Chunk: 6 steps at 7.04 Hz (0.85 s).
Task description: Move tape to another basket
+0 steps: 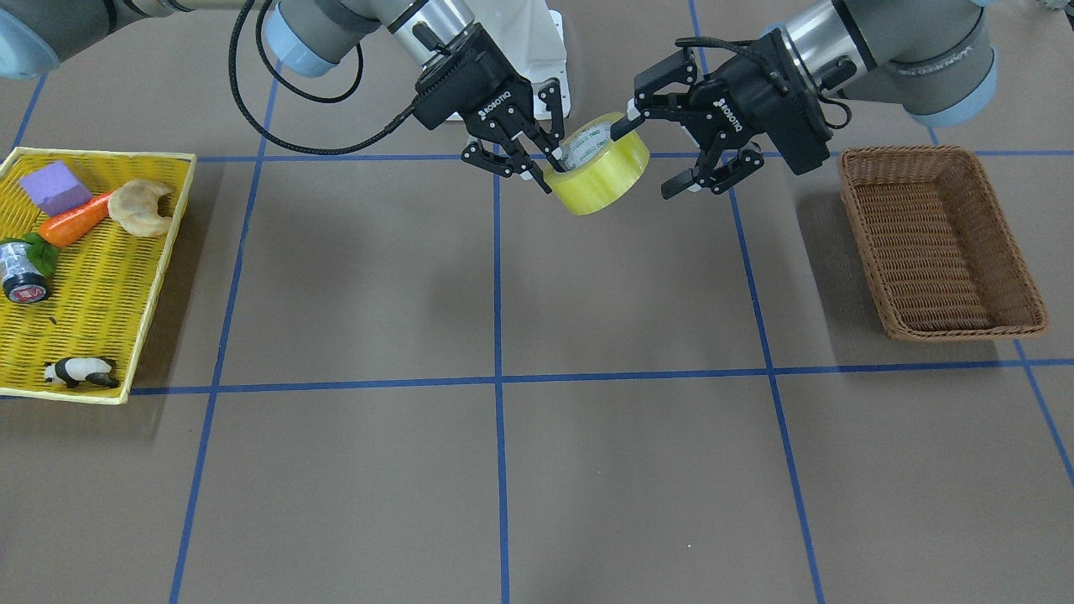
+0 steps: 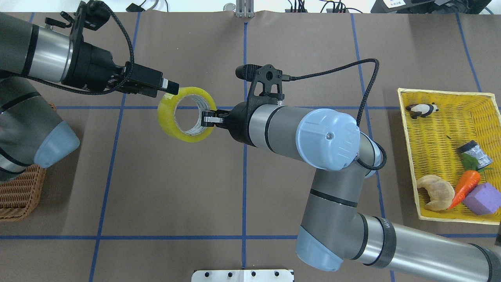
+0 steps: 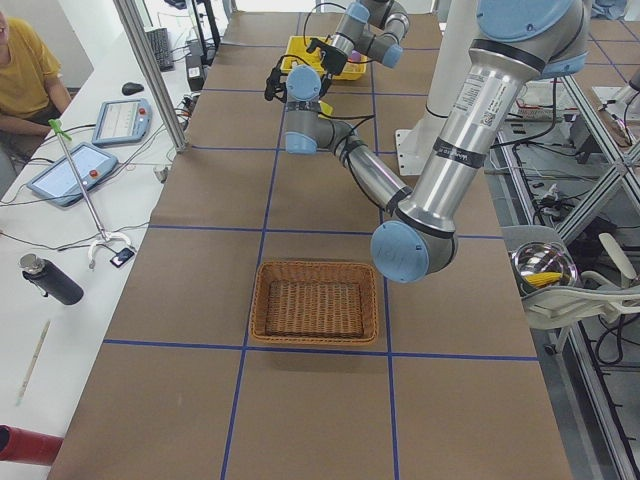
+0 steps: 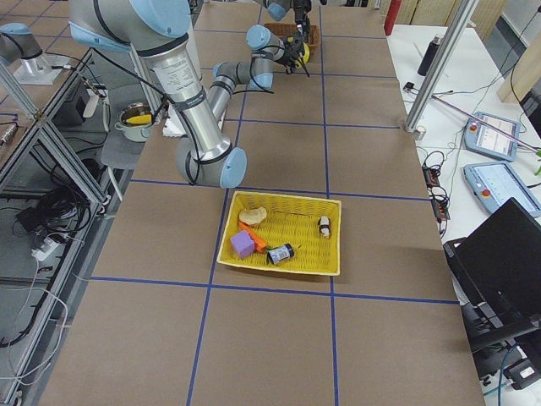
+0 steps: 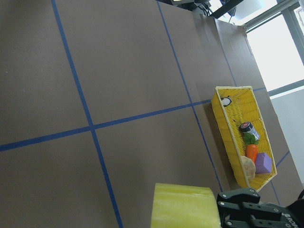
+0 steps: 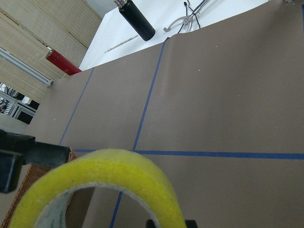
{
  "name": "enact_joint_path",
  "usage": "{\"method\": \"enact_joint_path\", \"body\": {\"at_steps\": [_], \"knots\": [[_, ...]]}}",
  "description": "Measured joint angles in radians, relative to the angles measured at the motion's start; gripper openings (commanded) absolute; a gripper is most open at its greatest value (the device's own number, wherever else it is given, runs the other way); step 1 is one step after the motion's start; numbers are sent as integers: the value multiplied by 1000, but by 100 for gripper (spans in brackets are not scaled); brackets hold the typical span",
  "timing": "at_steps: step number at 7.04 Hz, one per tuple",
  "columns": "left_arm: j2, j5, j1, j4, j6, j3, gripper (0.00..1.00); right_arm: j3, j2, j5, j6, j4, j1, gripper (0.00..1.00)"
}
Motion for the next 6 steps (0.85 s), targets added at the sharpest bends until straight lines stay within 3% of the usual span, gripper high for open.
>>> {"method": "enact_joint_path", "body": {"at_steps": [6], "knots": [[2,-1,10,-1,0,-5,98,0,9,-4,-1,3,-1,0]]}}
